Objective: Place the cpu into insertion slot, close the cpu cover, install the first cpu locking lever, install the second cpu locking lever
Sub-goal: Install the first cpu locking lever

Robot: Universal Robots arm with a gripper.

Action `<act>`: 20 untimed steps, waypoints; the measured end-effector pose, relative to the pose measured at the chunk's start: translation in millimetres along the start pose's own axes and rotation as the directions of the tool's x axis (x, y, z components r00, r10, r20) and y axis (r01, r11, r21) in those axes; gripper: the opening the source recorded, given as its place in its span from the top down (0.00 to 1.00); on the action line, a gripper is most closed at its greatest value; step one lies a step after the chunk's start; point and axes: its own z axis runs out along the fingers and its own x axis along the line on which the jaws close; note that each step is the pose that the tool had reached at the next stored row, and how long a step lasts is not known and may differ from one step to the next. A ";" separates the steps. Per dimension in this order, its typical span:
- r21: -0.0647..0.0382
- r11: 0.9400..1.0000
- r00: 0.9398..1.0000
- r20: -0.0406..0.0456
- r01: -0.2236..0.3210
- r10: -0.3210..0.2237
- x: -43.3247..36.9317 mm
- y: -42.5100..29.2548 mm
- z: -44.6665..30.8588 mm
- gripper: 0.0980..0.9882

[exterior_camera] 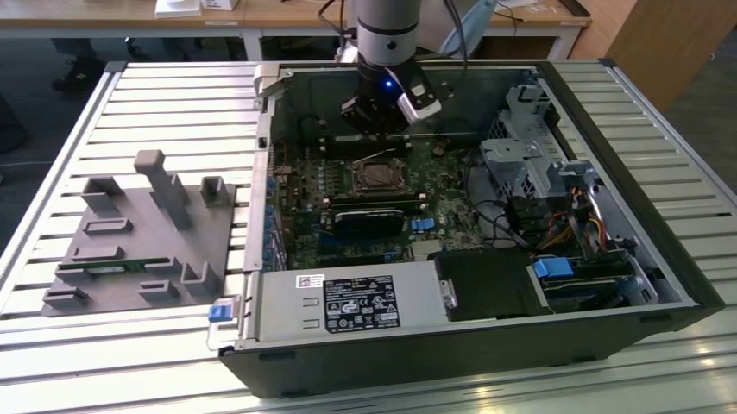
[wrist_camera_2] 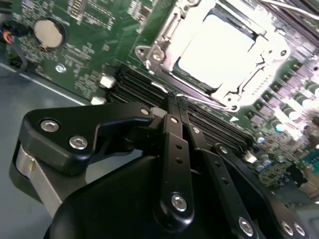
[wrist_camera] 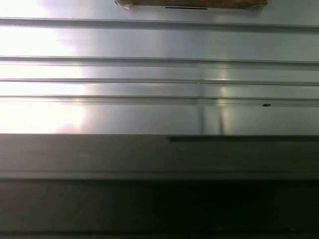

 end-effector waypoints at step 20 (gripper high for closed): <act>0.000 1.000 1.000 0.000 0.000 0.000 -1.3 -1.5 -6.4 0.98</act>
